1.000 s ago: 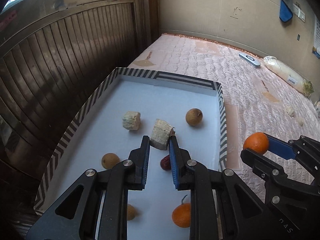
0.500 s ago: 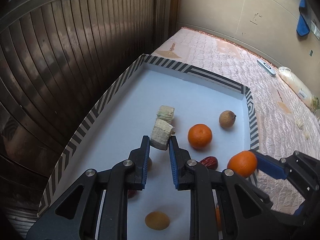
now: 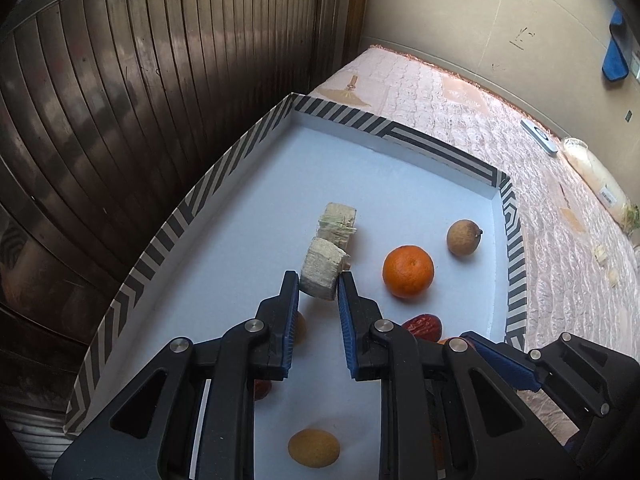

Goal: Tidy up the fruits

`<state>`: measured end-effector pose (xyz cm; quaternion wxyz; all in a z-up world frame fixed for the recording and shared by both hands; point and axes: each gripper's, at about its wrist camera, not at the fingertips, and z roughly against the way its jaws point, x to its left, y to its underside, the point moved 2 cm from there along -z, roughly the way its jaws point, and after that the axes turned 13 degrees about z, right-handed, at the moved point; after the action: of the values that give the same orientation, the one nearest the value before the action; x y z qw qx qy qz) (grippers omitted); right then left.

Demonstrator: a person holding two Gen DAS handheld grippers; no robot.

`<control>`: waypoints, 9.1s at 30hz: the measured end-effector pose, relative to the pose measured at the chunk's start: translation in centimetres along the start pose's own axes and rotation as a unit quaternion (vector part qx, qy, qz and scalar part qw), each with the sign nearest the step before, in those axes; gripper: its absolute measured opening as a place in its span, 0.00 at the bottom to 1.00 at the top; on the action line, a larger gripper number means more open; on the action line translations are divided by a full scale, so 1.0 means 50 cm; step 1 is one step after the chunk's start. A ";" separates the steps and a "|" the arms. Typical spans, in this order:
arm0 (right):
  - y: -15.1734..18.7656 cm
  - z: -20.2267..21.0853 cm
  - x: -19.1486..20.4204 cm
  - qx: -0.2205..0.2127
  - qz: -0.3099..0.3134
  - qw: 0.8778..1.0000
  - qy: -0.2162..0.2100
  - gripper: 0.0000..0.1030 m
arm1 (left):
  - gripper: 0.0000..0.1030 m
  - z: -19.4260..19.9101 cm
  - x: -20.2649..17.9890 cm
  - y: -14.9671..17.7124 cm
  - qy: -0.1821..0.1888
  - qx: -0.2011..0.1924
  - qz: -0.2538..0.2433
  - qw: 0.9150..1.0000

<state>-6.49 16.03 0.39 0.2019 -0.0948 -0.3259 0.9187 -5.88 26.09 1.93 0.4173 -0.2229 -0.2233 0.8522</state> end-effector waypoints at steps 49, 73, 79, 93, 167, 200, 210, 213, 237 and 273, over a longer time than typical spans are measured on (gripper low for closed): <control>0.402 0.286 -0.503 0.017 -0.241 0.943 0.227 0.38 | 0.50 0.021 -0.506 0.144 0.097 0.045 -0.184 0.977; 0.447 0.311 -0.630 0.018 -0.241 0.944 0.225 0.26 | 0.50 -0.105 -0.792 0.156 0.147 0.118 -0.214 0.959; 0.449 0.306 -0.628 0.026 -0.237 0.945 0.223 0.26 | 0.50 -0.138 -0.826 0.165 0.145 0.129 -0.221 0.956; 0.436 0.306 -0.582 0.015 -0.244 0.945 0.219 0.26 | 0.31 -0.097 -0.745 0.158 0.150 0.111 -0.192 0.963; -0.025 -0.023 -0.082 -0.019 -0.050 0.997 0.059 0.26 | 0.32 0.035 -0.004 0.056 -0.033 0.000 -0.029 0.999; 0.057 0.124 -0.046 -0.082 -0.089 0.984 0.133 0.48 | 0.54 0.120 0.007 0.086 -0.037 -0.082 0.001 0.996; 0.067 0.144 -0.038 -0.089 -0.087 0.983 0.133 0.48 | 0.54 0.148 0.002 0.096 -0.037 -0.097 -0.002 0.995; 0.070 0.148 -0.041 -0.090 -0.089 0.983 0.134 0.49 | 0.54 0.153 -0.002 0.098 -0.037 -0.101 -0.004 0.994; 0.076 0.165 -0.031 -0.098 -0.084 0.983 0.131 0.49 | 0.54 0.174 0.002 0.114 -0.046 -0.109 -0.005 0.993; 0.077 0.147 -0.030 -0.089 -0.083 0.985 0.119 0.49 | 0.54 0.170 0.013 0.109 -0.044 -0.120 -0.001 0.992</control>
<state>-8.58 8.55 3.64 0.3058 -0.1933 -0.3870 0.8481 -14.38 21.98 5.51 0.3785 -0.2327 -0.3422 0.8279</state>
